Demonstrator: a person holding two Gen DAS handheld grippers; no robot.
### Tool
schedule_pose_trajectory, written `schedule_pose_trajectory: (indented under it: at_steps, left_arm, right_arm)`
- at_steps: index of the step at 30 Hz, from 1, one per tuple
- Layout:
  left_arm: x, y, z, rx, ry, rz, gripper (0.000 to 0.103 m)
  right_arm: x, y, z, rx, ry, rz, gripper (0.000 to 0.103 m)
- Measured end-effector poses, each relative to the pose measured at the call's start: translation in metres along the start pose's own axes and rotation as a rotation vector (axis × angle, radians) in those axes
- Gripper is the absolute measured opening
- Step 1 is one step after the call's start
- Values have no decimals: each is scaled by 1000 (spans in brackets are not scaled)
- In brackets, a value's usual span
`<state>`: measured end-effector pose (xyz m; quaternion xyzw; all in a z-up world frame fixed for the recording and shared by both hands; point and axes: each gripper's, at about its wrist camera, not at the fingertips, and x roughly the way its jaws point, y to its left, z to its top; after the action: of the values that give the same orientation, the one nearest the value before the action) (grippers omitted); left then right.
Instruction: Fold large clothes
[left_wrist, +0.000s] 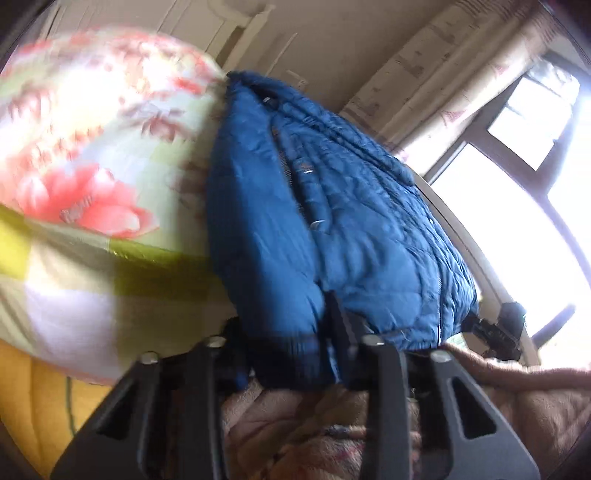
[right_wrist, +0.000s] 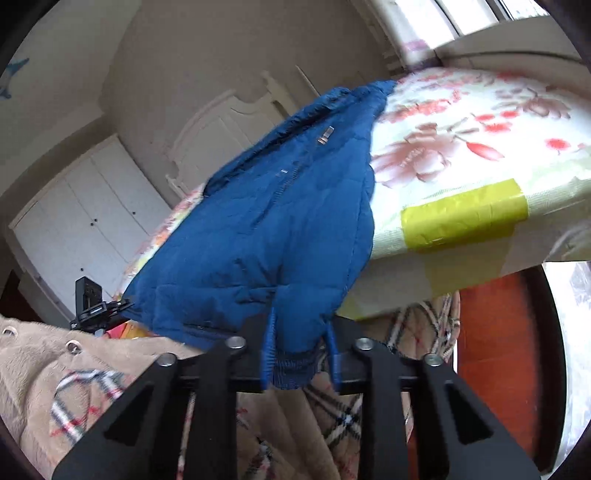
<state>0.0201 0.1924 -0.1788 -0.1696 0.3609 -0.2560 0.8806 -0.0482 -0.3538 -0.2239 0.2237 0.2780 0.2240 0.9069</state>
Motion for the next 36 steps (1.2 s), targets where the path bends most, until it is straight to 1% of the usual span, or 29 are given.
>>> schedule_pose_trajectory:
  at_steps: [1, 3, 4, 5, 6, 10, 12, 13, 15, 16, 17, 18, 20, 21, 23, 25, 27, 28, 29, 30, 31, 32, 33, 34, 35, 36]
  left_arm:
    - [-5, -6, 1, 19, -15, 1, 23]
    - [-23, -17, 6, 18, -67, -44, 21]
    - [-31, -20, 10, 7, -96, -72, 19]
    - [-46, -27, 17, -11, -141, -121, 17]
    - [-57, -31, 22, -20, -168, -161, 14]
    - [-105, -48, 43, -26, -274, -244, 14]
    - [-140, -53, 50, -36, -364, -307, 13]
    - [-150, -56, 53, -35, -390, -325, 13]
    - [-181, -64, 57, -19, -473, -386, 11]
    - [-194, -66, 58, -10, -502, -409, 6]
    - [-208, -71, 59, 12, -543, -433, 6]
    - [-218, -77, 62, 41, -570, -419, 6]
    - [-223, -85, 70, 80, -595, -388, 2]
    - [-218, -87, 76, 89, -597, -381, 0]
    - [-201, -83, 88, 64, -578, -370, 0]
    - [-174, -73, 97, 26, -529, -341, 0]
    - [-147, -62, 97, -11, -442, -309, 0]
    - [-136, -55, 93, -14, -373, -303, 8]
    - [-132, -51, 88, -14, -334, -292, 18]
    - [-131, -45, 81, -18, -304, -262, 51]
    - [-135, -36, 74, -29, -286, -229, 84]
    - [-142, -25, 65, -43, -268, -222, 91]
    - [-147, -14, 58, -55, -250, -225, 92]
    - [-152, -1, 48, -87, -206, -216, 94]
    - [-153, 8, 38, -111, -167, -212, 100]
    - [-153, 16, 29, -134, -122, -225, 101]
  right_arm:
    - [-5, 3, 0, -8, -12, 10, 20]
    - [-20, 13, 6, -12, -69, 55, 19]
    - [-26, 19, 11, -16, -96, 74, 19]
    - [-35, 29, 19, -27, -132, 94, 19]
    - [-45, 40, 28, -45, -166, 117, 19]
    - [-79, 82, 62, -143, -272, 193, 18]
    - [-100, 100, 73, -184, -334, 245, 18]
    - [-112, 111, 78, -214, -369, 278, 18]
    - [-134, 130, 87, -274, -423, 318, 18]
    - [-142, 137, 92, -298, -438, 322, 18]
    - [-148, 147, 97, -333, -450, 314, 18]
    - [-151, 154, 103, -360, -456, 299, 18]
    - [-147, 157, 116, -359, -454, 271, 18]
    - [-141, 156, 121, -347, -448, 259, 18]
    - [-120, 149, 132, -310, -414, 242, 18]
    - [-106, 147, 132, -291, -374, 210, 18]
    - [-94, 147, 126, -291, -343, 198, 18]
    - [-93, 148, 124, -298, -340, 192, 18]
    - [-96, 147, 123, -295, -344, 196, 18]
    - [-101, 146, 122, -294, -347, 195, 18]
    - [-105, 148, 114, -300, -348, 189, 18]
    - [-108, 149, 112, -308, -349, 181, 18]
    - [-109, 149, 111, -310, -348, 178, 18]
    - [-110, 149, 110, -307, -347, 180, 19]
    - [-110, 149, 108, -308, -345, 181, 19]
    - [-110, 149, 108, -311, -344, 181, 19]
